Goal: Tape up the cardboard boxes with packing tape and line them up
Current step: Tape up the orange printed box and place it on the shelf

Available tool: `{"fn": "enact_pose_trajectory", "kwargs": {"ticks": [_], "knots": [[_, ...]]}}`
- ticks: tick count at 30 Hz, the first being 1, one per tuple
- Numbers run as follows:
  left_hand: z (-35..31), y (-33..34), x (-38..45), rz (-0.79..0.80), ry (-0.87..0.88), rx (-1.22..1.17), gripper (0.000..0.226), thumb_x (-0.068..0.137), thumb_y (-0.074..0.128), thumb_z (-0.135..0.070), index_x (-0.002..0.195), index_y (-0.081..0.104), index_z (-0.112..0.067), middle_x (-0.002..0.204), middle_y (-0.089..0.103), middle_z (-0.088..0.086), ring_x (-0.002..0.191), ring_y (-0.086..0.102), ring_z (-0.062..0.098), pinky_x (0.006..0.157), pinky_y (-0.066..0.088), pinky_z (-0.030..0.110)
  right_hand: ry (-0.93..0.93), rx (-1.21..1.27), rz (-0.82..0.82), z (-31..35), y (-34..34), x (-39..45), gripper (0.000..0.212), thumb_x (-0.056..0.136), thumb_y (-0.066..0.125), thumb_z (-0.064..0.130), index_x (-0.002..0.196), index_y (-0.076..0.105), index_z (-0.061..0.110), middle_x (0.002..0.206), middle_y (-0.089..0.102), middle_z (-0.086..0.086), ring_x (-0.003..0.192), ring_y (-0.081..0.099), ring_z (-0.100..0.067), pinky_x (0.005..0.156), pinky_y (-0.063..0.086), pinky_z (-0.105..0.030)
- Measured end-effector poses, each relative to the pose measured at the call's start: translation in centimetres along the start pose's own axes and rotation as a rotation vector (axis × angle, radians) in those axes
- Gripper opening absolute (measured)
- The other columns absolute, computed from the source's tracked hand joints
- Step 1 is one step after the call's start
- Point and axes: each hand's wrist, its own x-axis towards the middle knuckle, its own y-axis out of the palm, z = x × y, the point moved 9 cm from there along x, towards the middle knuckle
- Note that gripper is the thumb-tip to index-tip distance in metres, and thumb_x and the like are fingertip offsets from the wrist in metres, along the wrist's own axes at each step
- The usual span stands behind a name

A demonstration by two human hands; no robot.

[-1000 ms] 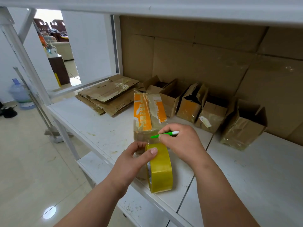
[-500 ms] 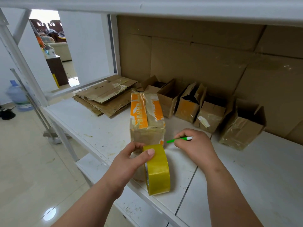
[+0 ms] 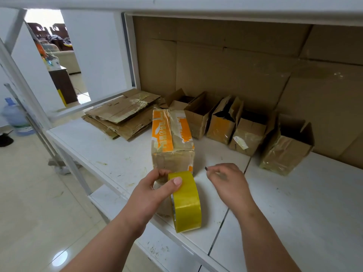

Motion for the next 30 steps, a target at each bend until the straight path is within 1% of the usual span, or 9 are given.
{"fn": "enact_pose_trajectory", "kwargs": {"ticks": [2, 4, 8, 16, 18, 20, 25, 27, 30], "knots": [[0.0, 0.0, 0.0, -0.001, 0.006, 0.000, 0.055, 0.053, 0.071, -0.066, 0.097, 0.070, -0.033, 0.102, 0.068, -0.012, 0.094, 0.063, 0.001, 0.081, 0.044, 0.027, 0.066, 0.330, 0.086, 1.6, 1.5, -0.4, 0.017, 0.092, 0.063, 0.039, 0.086, 0.073, 0.027, 0.104, 0.069, 0.005, 0.102, 0.062, -0.013, 0.087, 0.047, -0.032], [0.0, 0.0, 0.0, 0.007, 0.004, 0.003, 0.056, 0.053, 0.072, -0.066, 0.099, 0.070, -0.033, 0.104, 0.068, -0.012, 0.096, 0.063, 0.003, 0.081, 0.044, 0.026, 0.117, 0.449, 0.174, 3.0, 3.1, -0.5, 0.026, 0.090, 0.064, 0.043, 0.086, 0.076, 0.020, 0.095, 0.074, 0.003, 0.095, 0.065, -0.012, 0.084, 0.048, -0.031], [-0.2, -0.2, -0.2, 0.020, 0.019, 0.029, 0.050, 0.058, 0.074, -0.060, 0.100, 0.070, -0.034, 0.101, 0.068, -0.018, 0.090, 0.062, -0.005, 0.072, 0.046, 0.013, 0.179, 0.546, 0.263, 4.3, 4.6, -0.4, 0.021, 0.087, 0.070, 0.031, 0.074, 0.074, 0.014, 0.076, 0.071, -0.001, 0.074, 0.063, -0.015, 0.071, 0.045, -0.028], [-1.0, 0.1, -0.4, 0.047, 0.058, 0.086, 0.037, 0.073, 0.069, -0.043, 0.106, 0.066, -0.026, 0.090, 0.064, -0.033, 0.080, 0.054, -0.025, 0.062, 0.042, 0.000, 0.347, 0.661, 0.314, 3.6, 5.8, -0.5, 0.011, 0.083, 0.068, 0.011, 0.073, 0.069, 0.009, 0.069, 0.066, -0.006, 0.058, 0.060, -0.015, 0.058, 0.043, -0.025], [-1.5, -0.5, -0.4, 0.016, 0.099, 0.211, 0.040, 0.073, 0.072, -0.062, 0.102, 0.067, -0.034, 0.093, 0.065, -0.030, 0.089, 0.055, -0.022, 0.067, 0.043, 0.004, 0.310, 0.657, 0.300, 3.9, 5.8, -0.1, 0.011, 0.082, 0.066, 0.005, 0.072, 0.065, 0.009, 0.069, 0.063, -0.007, 0.060, 0.058, -0.017, 0.059, 0.043, -0.026], [-2.4, -1.6, -0.2, -0.110, 0.245, 0.548, 0.053, 0.064, 0.060, -0.083, 0.097, 0.067, -0.042, 0.093, 0.063, -0.021, 0.096, 0.056, -0.009, 0.075, 0.043, 0.014, 0.240, 0.623, 0.289, 4.3, 5.5, 0.3, 0.016, 0.080, 0.066, 0.000, 0.068, 0.063, 0.010, 0.065, 0.061, -0.005, 0.061, 0.056, -0.016, 0.060, 0.043, -0.026], [-7.7, -4.9, -0.3, -0.512, 0.548, 0.627, 0.046, 0.085, 0.047, -0.063, 0.109, 0.066, -0.028, 0.093, 0.056, -0.014, 0.090, 0.052, 0.004, 0.072, 0.042, 0.027, 0.168, 0.600, 0.292, 4.3, 5.0, 0.4, 0.025, 0.079, 0.068, -0.004, 0.063, 0.061, 0.013, 0.068, 0.062, -0.005, 0.065, 0.055, -0.013, 0.064, 0.041, -0.025], [-9.5, -4.5, 1.3, -0.480, 0.615, 0.691, 0.036, 0.092, 0.053, -0.046, 0.117, 0.069, -0.026, 0.113, 0.061, -0.007, 0.110, 0.053, 0.014, 0.087, 0.042, 0.034, 0.157, 0.610, 0.283, 4.3, 4.9, 0.4, 0.024, 0.079, 0.069, -0.004, 0.063, 0.061, 0.013, 0.074, 0.063, -0.009, 0.072, 0.055, -0.016, 0.068, 0.042, -0.027], [-9.3, -1.7, 4.8, -0.240, 0.582, 0.921, 0.033, 0.093, 0.063, -0.039, 0.125, 0.067, -0.029, 0.139, 0.055, -0.005, 0.131, 0.044, 0.018, 0.107, 0.039, 0.042, 0.149, 0.615, 0.272, 4.3, 4.9, 0.3, 0.023, 0.079, 0.071, 0.000, 0.064, 0.062, 0.014, 0.080, 0.067, -0.014, 0.078, 0.056, -0.018, 0.073, 0.041, -0.029]]}}
